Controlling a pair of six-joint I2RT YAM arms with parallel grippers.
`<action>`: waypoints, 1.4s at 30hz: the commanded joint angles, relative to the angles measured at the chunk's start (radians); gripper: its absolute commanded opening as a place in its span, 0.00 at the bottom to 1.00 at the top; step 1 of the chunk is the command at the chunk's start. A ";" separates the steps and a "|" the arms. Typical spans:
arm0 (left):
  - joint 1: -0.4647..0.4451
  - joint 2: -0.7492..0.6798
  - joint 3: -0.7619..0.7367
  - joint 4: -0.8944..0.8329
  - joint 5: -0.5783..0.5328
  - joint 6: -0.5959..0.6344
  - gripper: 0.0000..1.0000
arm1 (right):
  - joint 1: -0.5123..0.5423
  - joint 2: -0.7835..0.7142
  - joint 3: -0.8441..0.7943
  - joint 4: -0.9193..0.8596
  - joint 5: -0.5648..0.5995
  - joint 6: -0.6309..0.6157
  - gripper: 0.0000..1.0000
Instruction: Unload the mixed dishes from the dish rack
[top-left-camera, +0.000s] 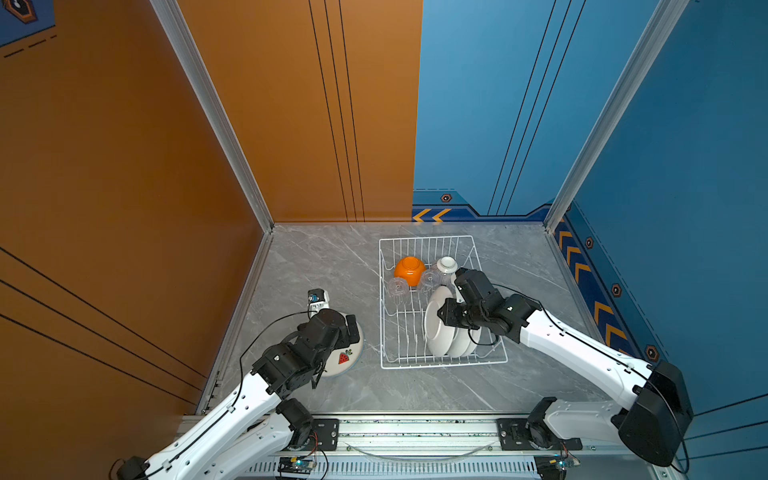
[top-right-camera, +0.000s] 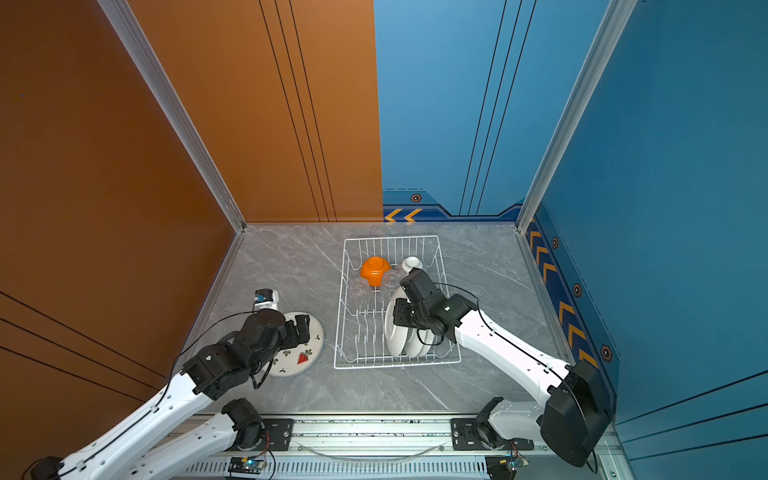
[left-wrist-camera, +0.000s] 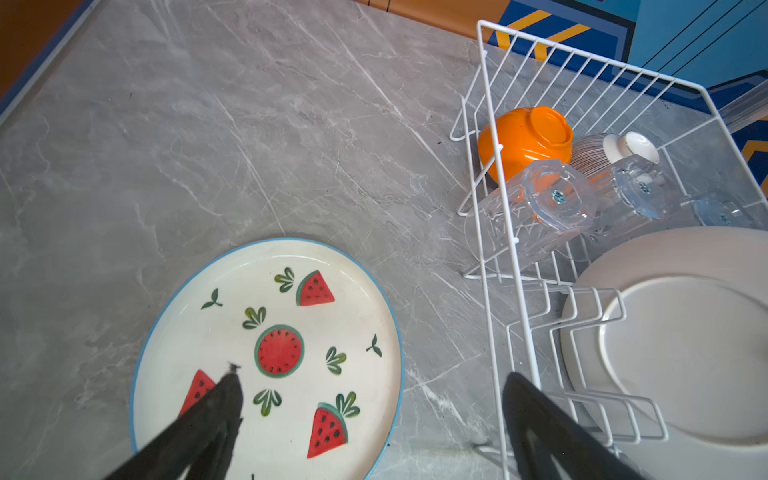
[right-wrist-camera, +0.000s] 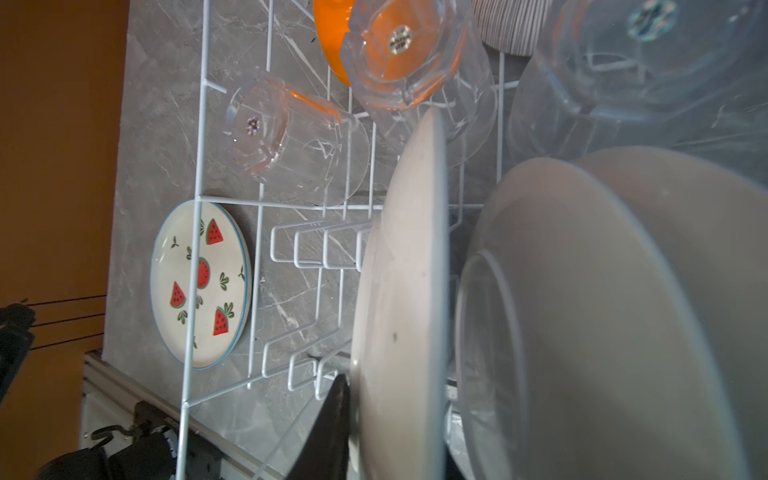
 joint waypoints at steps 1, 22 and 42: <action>-0.024 0.032 0.032 0.088 -0.083 0.081 0.98 | -0.006 0.011 0.028 -0.024 0.063 0.005 0.16; -0.050 0.017 0.039 0.272 -0.013 0.257 0.98 | -0.013 0.000 0.213 -0.018 0.008 0.031 0.00; -0.143 0.127 0.087 0.501 0.092 0.430 0.98 | -0.033 -0.025 0.324 -0.010 -0.008 0.026 0.00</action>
